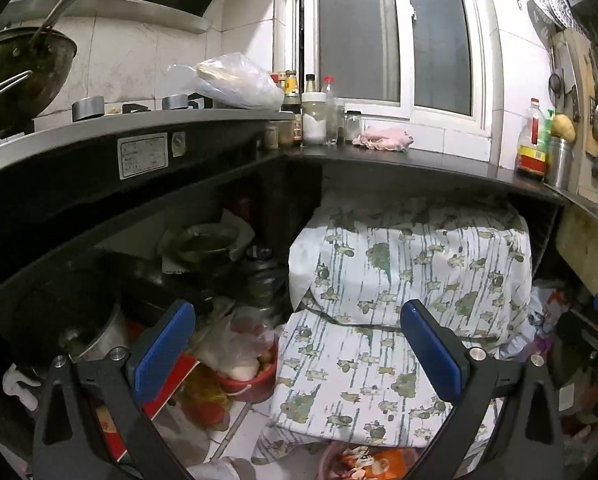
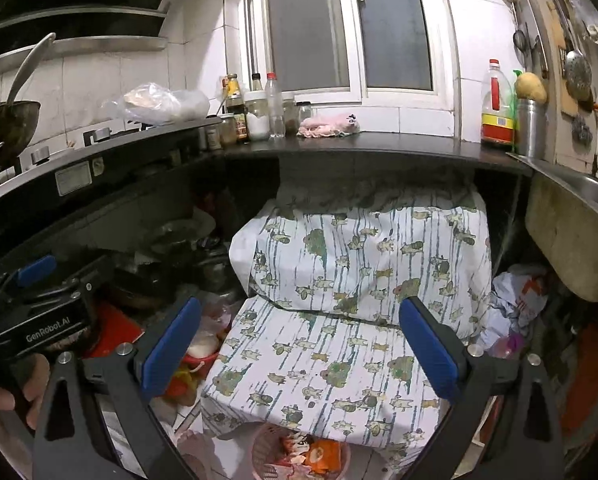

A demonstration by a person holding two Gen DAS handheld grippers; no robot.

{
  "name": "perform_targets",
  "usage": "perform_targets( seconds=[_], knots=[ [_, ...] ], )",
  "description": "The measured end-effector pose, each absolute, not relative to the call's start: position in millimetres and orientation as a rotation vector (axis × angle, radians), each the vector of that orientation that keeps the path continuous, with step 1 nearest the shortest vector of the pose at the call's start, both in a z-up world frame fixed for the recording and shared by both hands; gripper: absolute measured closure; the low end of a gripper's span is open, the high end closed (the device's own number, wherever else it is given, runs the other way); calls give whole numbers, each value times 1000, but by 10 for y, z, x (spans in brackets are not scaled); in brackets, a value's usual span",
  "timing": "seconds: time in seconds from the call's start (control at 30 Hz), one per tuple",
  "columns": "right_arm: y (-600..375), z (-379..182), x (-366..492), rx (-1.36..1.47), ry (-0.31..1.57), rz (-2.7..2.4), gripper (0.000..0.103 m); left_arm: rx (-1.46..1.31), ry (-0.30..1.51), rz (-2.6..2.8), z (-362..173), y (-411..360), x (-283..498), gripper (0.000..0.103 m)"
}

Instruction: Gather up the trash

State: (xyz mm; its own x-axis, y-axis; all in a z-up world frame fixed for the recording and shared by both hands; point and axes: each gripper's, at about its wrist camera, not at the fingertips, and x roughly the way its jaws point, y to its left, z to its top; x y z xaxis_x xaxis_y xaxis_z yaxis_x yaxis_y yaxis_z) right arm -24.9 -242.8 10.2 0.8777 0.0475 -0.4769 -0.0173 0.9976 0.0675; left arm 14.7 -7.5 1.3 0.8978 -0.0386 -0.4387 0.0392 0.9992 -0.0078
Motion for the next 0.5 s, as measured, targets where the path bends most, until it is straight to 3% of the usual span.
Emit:
perform_targets(
  seconds=[0.5],
  knots=[
    [-2447,12,-194,64,529,5,4,31,465,-71,11,-175,73,0]
  ],
)
